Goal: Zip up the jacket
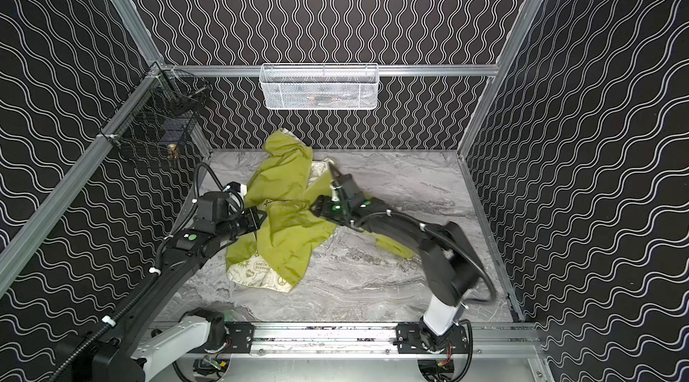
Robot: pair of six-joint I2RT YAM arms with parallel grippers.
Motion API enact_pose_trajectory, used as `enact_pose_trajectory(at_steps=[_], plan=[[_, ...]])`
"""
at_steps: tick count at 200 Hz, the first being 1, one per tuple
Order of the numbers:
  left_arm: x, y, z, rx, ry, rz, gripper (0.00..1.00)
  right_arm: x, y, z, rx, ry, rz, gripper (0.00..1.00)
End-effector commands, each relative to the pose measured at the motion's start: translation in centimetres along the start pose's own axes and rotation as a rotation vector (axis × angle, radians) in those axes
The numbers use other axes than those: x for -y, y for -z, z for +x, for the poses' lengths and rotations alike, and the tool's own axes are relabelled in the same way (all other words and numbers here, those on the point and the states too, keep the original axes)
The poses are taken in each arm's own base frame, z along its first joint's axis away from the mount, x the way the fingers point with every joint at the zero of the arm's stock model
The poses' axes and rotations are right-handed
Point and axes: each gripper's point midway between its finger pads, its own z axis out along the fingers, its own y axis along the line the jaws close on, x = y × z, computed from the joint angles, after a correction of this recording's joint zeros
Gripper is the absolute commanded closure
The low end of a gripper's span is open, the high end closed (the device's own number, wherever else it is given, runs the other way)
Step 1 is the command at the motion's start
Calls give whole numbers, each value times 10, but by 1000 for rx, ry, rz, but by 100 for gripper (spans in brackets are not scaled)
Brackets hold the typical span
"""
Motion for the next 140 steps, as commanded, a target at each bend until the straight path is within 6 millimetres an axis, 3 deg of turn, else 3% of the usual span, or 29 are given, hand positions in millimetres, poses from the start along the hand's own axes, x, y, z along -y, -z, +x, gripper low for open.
enact_pose_trajectory(at_steps=[1,9,30,44,59,108,140], plan=[[-3,0,-4,8,-1,18,100,67,36,-11,72,7,189,23],[-6,0,-5,12,6,13,100,96,47,-11,87,-12,251,22],[-14,3,-8,18,25,5,100,150,68,-16,105,-45,365,22],[-18,5,-10,23,36,5,100,172,69,-14,88,-58,406,22],[-22,7,-13,27,46,5,100,182,65,-13,66,-60,421,24],[-33,17,-26,55,67,-8,100,178,28,6,-20,-126,307,30],[-42,29,-45,104,81,-27,100,148,5,28,-48,-120,227,30]])
